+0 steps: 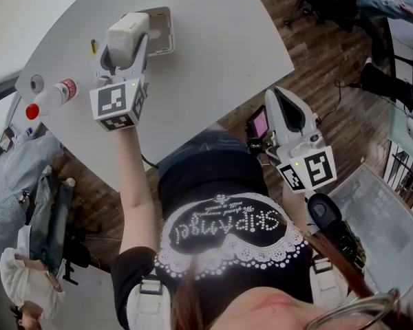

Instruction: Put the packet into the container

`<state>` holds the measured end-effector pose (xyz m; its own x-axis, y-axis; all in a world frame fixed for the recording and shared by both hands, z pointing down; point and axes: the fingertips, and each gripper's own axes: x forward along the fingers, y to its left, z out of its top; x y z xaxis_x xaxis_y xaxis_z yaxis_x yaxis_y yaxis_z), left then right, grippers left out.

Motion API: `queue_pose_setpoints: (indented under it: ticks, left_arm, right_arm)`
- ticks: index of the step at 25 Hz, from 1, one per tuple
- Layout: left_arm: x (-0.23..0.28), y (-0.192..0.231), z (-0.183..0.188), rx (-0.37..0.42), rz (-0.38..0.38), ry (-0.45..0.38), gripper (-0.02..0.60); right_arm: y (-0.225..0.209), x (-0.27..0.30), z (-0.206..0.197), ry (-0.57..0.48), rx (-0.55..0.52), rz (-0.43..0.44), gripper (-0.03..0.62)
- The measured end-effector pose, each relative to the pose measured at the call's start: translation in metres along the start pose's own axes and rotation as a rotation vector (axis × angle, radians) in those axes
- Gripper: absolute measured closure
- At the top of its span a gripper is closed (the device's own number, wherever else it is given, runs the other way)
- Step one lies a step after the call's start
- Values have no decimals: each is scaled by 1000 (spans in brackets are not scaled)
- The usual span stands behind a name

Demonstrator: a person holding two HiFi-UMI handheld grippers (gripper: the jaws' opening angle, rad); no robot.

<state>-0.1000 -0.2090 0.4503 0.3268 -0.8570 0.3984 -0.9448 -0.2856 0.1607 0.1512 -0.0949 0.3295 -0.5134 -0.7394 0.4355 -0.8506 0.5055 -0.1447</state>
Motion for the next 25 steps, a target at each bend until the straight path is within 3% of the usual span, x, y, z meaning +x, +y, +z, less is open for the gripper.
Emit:
queue_pose_setpoints:
  ticks: [25]
  left_arm:
    - [32, -3, -47, 122, -23, 144, 291]
  right_arm:
    - [3, -3, -3, 7, 23, -24, 595]
